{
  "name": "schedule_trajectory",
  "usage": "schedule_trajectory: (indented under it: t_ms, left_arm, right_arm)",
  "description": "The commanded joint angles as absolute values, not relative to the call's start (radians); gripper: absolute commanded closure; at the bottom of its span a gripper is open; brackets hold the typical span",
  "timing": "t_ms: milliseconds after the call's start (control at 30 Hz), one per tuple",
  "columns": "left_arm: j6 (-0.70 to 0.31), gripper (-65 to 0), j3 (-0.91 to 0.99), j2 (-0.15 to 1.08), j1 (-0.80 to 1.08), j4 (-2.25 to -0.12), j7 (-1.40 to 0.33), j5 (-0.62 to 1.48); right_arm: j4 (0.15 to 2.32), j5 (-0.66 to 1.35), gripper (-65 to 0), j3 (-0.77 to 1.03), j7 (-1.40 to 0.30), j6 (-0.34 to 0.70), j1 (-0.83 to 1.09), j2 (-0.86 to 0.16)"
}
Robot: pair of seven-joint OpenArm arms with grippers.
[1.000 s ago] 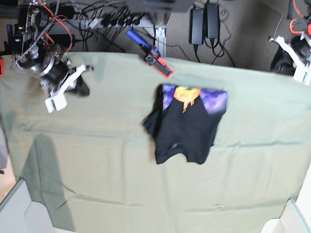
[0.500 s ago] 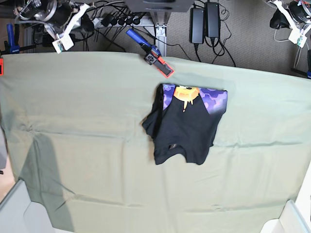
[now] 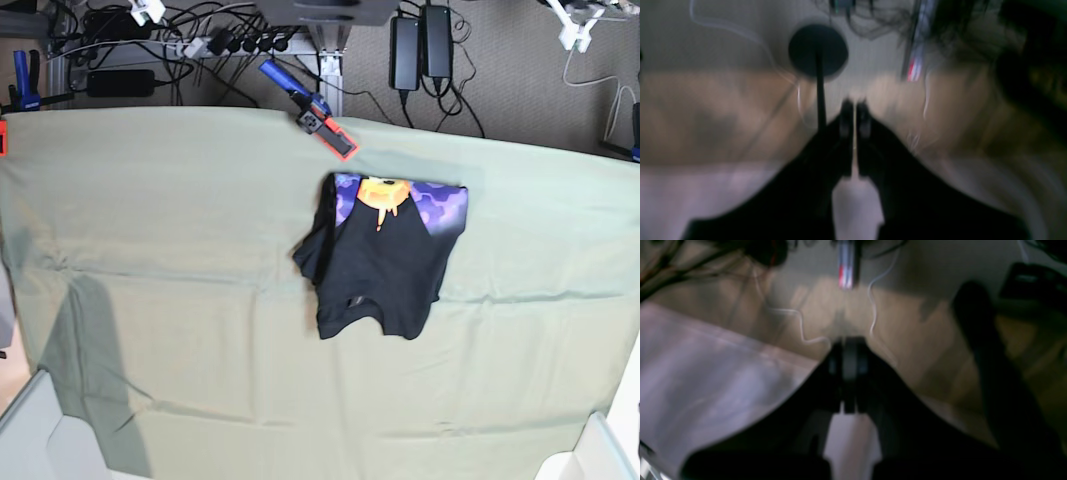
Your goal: Fold the T-shirt properly
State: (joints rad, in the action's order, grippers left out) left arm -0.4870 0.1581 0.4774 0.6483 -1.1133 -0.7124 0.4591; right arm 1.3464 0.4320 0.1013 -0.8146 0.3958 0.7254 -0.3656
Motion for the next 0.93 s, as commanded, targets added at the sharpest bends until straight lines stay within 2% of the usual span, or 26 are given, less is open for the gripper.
schedule_trajectory:
  t_ms: [0,133,433,600,900]
  left_arm:
    - [-0.475,-1.5,0.118,0.490,0.617,-1.074,-0.696,0.456]
    - [-0.403,-1.5,-0.050,0.455,0.451,-0.886,-0.667,0.400]
    - [-0.395,0.0,-0.377,0.367,0.139,-0.583,-0.551,0.400]
    - [-0.350,0.0,-0.479,0.335,0.068,-0.563,-0.535,0.400]
    - [-0.352,0.0,-0.485,0.307,0.051,-0.563,-0.479,0.402]
  right_arm:
    - [1.309,0.405,0.0,0.084,-0.816,0.316,0.705,-0.370]
    - [1.116,0.367,0.0,0.029,-0.841,0.284,0.583,-0.336]
    - [0.825,0.302,0.0,0.026,-0.866,0.285,0.310,-0.248]
    - [0.807,0.294,0.0,0.026,-0.925,0.288,0.236,-0.229]
    - [0.808,0.295,0.0,0.026,-0.920,0.288,0.205,-0.229]
